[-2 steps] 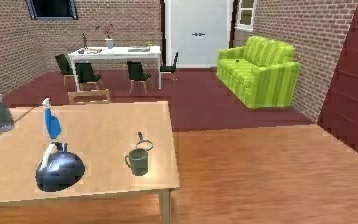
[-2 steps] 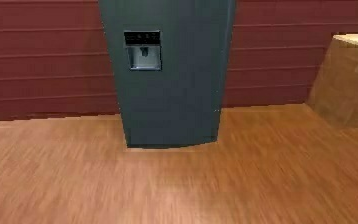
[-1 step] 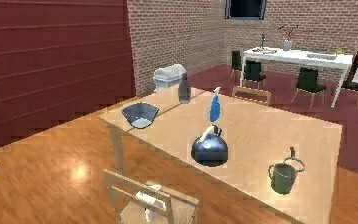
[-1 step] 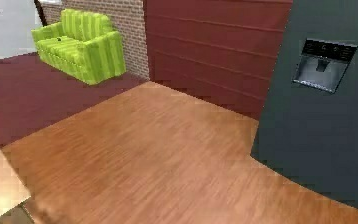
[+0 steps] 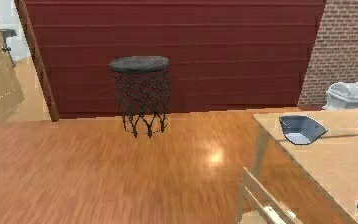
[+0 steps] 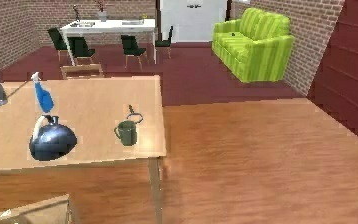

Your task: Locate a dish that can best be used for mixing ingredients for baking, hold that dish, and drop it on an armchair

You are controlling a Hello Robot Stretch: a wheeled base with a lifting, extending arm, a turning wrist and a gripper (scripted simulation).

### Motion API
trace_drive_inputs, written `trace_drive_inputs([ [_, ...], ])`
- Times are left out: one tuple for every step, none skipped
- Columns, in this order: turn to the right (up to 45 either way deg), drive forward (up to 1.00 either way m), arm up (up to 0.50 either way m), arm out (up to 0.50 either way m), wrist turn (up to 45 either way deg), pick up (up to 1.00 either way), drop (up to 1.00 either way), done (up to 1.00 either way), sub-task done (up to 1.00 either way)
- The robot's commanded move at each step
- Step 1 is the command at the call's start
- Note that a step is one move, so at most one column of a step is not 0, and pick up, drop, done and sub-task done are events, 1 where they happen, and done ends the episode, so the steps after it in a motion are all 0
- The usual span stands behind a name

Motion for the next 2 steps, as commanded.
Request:
trace_drive_inputs([
  [-45.0, 0.00, 0.00, 0.00, 0.0, 0.00, 0.00, 0.00, 0.00],
  [-12.0, 0.00, 0.00, 0.00, 0.0, 0.00, 0.00, 0.00, 0.00],
])
